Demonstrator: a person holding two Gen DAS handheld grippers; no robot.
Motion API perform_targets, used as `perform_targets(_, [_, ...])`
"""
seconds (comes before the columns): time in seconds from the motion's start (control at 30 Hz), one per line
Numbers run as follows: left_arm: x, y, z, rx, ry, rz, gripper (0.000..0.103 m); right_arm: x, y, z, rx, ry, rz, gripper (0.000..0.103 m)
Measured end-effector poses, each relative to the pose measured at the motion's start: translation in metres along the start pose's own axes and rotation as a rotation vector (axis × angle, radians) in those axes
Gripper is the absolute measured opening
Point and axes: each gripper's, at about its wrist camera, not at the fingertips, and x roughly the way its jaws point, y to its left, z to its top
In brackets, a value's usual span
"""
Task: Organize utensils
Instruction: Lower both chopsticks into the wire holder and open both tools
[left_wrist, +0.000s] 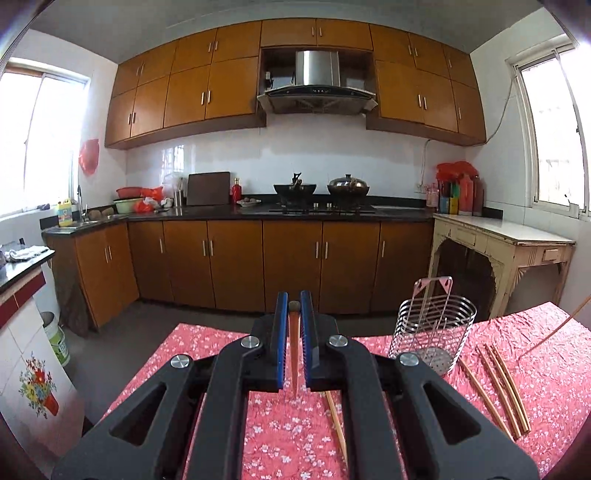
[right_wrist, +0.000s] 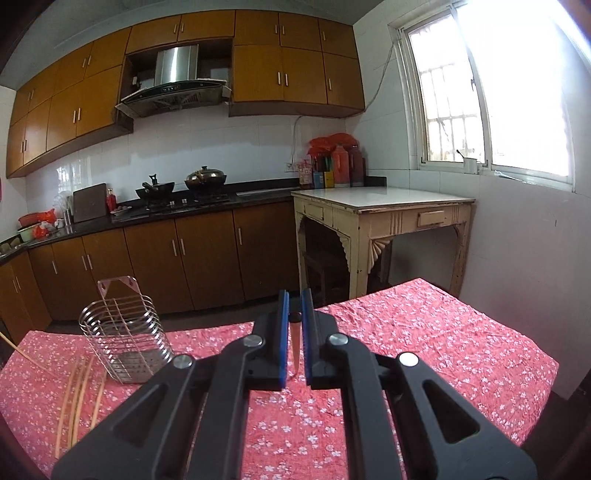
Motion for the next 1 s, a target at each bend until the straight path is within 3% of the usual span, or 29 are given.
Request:
perform_targets(0.6, [-0.019, -0.018, 0.032, 0.010, -0.065, -0.072, 0.007, -0.036, 0.023, 0.047, 0.005, -0.065, 0.157, 0.007])
perform_targets(1.0, [0.003, -0.058, 0.101, -0.045, -0.131, -0.165, 0.007, -0.030, 0.087, 0.132, 0.007, -0.173, 0.297, 0.007])
